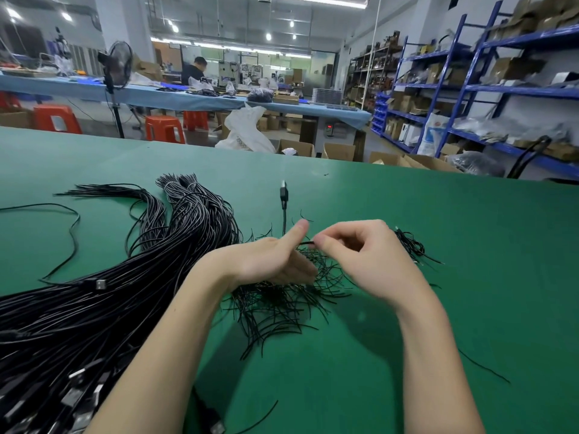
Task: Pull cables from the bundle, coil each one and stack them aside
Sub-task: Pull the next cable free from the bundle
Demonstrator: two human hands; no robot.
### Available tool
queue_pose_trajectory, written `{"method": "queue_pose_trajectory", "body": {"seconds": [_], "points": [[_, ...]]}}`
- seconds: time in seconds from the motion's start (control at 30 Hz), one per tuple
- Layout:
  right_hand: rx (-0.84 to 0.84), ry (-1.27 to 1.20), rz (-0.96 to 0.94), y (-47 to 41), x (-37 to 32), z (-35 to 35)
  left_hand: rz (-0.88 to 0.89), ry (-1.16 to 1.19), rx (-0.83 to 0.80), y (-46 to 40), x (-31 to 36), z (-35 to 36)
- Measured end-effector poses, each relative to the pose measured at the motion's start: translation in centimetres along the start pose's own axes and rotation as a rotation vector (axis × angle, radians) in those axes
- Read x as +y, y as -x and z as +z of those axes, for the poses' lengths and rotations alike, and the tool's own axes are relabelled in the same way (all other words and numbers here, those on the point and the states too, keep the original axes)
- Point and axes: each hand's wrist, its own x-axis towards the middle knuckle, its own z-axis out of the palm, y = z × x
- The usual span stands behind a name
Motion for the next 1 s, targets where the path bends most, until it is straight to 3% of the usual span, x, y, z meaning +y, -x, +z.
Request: {"method": "queue_pose_trajectory", "body": {"seconds": [0.17,0.23,0.6,0.8,1.0], "points": [[-0.085,-0.322,0.018,0.0,-1.0,0.8,0.171,0.252,0.247,-0.5,-0.5,-0.4],[-0.149,-0.422,0.039,0.1,-1.1,1.4,0.235,0.351,0.264,-0.8,-0.5,-0.4],[-0.398,-0.713,0.270,0.5,1.7,4.2,0.508,1.031,-0.117,-1.5,-0.1,0.4],[-0.487,-0.651,0.283,1.1,3.7,3.5,0.555,1.139,-0.254,-1.3,-0.8,0.0],[-0.425,-0.457,0.317,1.1,4.7,3.5,0.567,1.002,-0.395,-1.0,-1.0,0.0]]}}
